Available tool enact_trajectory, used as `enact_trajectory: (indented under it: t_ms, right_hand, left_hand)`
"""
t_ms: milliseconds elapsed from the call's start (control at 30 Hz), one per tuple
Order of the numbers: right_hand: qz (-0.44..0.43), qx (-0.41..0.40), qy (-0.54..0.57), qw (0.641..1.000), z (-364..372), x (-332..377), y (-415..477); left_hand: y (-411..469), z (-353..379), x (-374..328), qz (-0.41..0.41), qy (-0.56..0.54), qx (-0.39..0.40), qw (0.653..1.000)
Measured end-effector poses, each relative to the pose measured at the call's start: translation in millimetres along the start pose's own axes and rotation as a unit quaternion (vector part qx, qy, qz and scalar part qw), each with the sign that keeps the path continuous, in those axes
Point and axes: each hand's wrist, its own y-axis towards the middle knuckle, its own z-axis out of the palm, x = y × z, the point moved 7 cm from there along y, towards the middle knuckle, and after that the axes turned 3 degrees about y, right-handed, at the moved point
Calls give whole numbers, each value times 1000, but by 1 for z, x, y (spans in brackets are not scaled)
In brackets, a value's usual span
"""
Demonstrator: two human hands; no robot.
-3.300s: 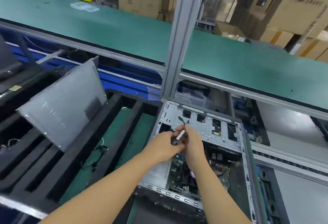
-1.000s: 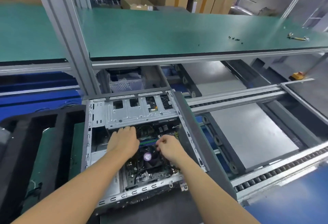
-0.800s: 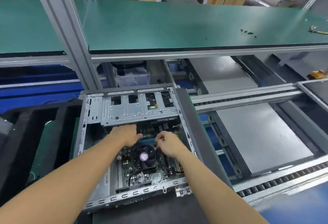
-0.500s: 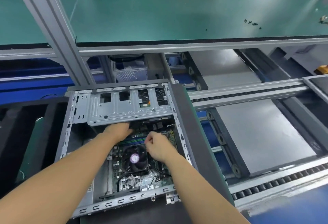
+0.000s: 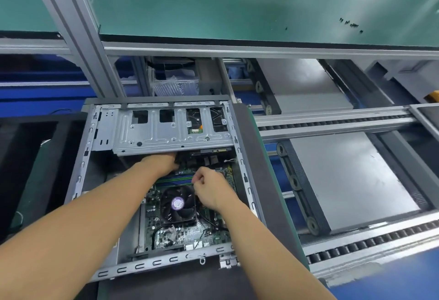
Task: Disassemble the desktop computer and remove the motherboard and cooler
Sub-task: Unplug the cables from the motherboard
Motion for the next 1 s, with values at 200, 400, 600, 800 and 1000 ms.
enact_trajectory:
  t_ms: [200, 400, 600, 800, 1000]
  right_hand:
    - [3, -1, -1, 1000, 0, 1, 0]
    - [10, -4, -5, 1000, 1, 1, -1]
    - [17, -15, 1, 1000, -2, 2, -3]
    - [17, -13, -7, 1000, -3, 3, -5]
    - [18, -14, -13, 1000, -5, 1, -4]
  left_hand:
    - [1, 2, -8, -14, 5, 10, 1000]
    - [-2, 0, -10, -7, -12, 10, 1000]
    - [-5, -3, -12, 4, -9, 7, 1000]
    - [-5, -4, -8, 6, -18, 15, 1000]
    - [-4, -5, -7, -8, -37, 13, 999]
